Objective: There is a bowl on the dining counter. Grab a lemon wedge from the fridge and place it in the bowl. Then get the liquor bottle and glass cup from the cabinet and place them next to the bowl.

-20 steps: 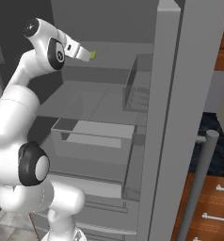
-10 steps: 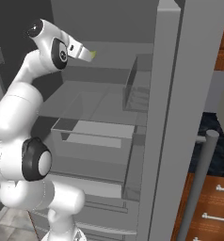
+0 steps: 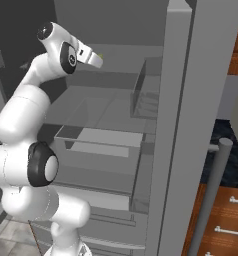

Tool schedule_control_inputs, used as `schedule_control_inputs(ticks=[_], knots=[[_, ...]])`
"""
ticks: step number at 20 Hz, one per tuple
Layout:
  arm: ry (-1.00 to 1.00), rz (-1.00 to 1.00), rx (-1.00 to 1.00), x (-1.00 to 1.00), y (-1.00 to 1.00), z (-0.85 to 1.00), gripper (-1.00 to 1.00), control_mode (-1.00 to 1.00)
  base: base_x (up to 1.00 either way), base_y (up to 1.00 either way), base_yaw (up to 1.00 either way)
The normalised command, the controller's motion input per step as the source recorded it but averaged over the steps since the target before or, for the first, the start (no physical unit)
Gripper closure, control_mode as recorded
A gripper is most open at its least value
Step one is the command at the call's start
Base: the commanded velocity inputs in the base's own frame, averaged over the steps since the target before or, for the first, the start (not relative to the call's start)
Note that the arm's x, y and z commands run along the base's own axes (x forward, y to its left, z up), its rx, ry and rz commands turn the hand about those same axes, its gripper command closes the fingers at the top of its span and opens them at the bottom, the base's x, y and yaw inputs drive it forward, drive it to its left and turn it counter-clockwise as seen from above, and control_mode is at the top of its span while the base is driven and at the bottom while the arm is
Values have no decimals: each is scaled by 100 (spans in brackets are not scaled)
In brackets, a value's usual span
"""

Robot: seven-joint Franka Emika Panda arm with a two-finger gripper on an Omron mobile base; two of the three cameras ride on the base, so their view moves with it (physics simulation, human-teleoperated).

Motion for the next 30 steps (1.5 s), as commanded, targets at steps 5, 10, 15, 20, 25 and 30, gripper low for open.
schedule_control_inputs(ticks=[5, 10, 15, 20, 25, 30], knots=[[10, 0, -6, 13, 3, 0, -100, -100, 0, 0, 0], [10, 0, -3, 14, 1, 0, -100, -100, 0, 0, 0], [11, 0, -1, 21, 0, 0, -100, -100, 0, 0, 0], [10, 0, 0, 22, 0, 0, -100, -100, 0, 0, 0], [7, 0, 0, 13, -3, -6, -100, -100, 0, 0, 0], [3, 0, 0, 12, -12, -8, -100, -100, 0, 0, 0]])
